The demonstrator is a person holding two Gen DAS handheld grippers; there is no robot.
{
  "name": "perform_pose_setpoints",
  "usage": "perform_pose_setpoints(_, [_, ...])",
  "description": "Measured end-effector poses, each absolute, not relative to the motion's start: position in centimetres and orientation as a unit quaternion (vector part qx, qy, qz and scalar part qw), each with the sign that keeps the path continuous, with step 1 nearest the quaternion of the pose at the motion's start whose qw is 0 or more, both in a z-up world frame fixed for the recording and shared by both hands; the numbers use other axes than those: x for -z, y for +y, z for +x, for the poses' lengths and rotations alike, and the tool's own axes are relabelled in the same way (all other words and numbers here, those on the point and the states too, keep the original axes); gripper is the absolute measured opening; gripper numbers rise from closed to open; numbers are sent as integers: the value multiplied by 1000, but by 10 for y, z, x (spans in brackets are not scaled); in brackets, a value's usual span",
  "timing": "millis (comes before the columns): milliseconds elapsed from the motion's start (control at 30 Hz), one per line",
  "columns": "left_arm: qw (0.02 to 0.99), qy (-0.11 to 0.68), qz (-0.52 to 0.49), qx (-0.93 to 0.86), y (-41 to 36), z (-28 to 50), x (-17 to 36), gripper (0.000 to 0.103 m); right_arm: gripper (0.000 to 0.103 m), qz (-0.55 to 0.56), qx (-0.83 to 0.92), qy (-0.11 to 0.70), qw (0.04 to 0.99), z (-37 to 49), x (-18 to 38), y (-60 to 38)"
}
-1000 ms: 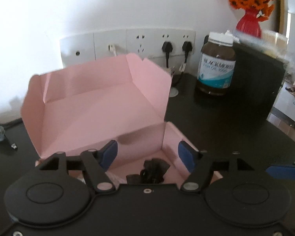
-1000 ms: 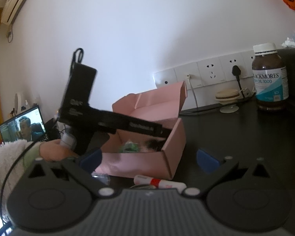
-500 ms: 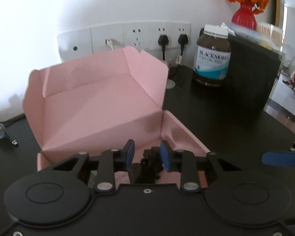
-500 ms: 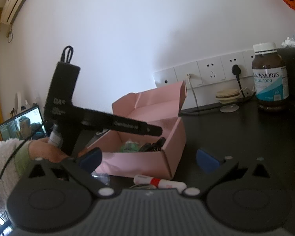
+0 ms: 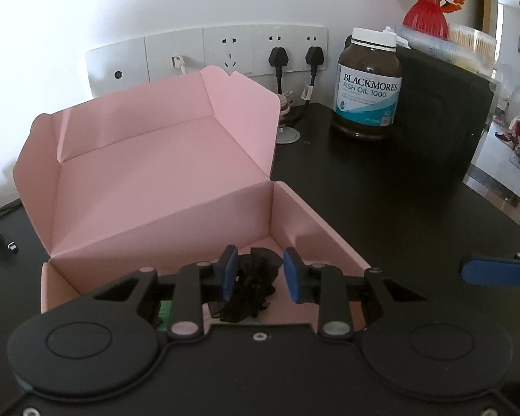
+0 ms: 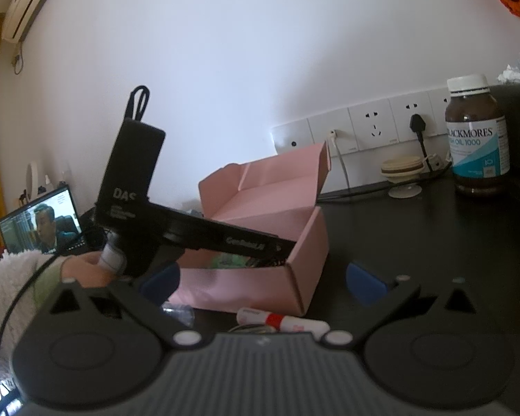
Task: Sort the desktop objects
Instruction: 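Open the left gripper to drop the black item into the box, then withdraw the left tool up and away from the pink box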
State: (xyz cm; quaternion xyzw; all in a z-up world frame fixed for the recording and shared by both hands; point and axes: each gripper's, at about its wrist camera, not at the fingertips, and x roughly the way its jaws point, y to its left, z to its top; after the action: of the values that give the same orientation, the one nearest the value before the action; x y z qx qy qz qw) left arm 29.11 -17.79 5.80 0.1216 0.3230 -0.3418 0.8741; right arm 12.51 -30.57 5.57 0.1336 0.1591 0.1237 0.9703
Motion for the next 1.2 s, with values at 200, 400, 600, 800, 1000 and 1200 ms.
perform_pose_setpoints(200, [886, 288, 110, 346, -170, 282, -70, 54, 102, 135, -124, 160, 970, 125, -56, -305])
perform_pose_setpoints(400, [902, 248, 101, 338, -153, 275, -89, 75, 102, 137, -124, 162, 969, 127, -55, -306])
perform_pose_setpoints(600, [920, 229, 76, 310, -117, 276, -98, 90, 102, 145, -123, 166, 968, 129, -54, -308])
perform_pose_setpoints(800, [928, 237, 78, 278, -88, 281, -89, 95, 102, 148, -123, 168, 967, 130, -54, -310])
perform_pose_setpoints(1000, [930, 251, 86, 255, -66, 282, -74, 95, 102, 150, -121, 170, 966, 131, -53, -311])
perform_pose_setpoints(1200, [932, 253, 95, 240, -52, 276, -63, 95, 102, 152, -121, 172, 966, 132, -53, -312])
